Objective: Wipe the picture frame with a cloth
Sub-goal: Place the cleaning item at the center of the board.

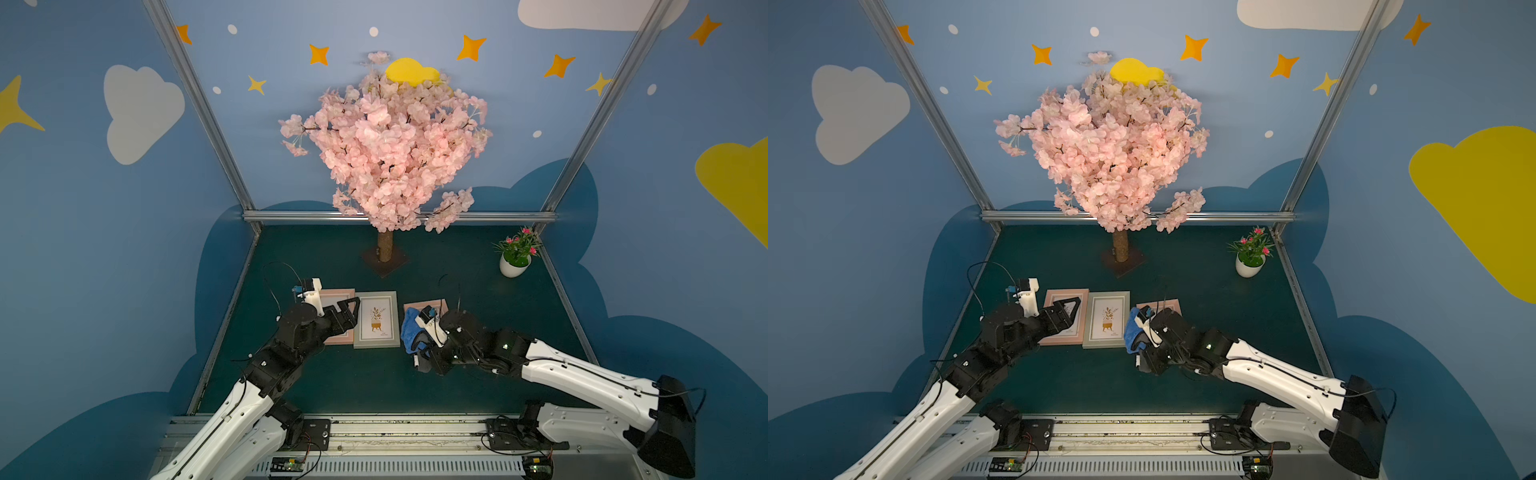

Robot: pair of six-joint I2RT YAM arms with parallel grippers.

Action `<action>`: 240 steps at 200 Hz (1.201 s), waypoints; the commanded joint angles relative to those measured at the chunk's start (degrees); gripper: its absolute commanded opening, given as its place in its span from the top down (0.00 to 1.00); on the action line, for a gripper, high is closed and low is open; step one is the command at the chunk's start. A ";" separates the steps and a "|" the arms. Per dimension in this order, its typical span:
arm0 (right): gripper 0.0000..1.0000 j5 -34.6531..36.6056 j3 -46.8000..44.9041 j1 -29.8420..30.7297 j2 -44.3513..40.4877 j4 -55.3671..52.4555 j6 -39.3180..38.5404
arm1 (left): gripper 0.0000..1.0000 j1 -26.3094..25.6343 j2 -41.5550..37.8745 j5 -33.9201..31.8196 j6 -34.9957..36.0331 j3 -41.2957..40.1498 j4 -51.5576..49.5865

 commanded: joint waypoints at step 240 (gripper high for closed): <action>0.15 10.99 16.56 17.61 30.87 -14.46 -19.54 | 0.07 13.19 -3.13 0.49 5.21 -1.02 -10.53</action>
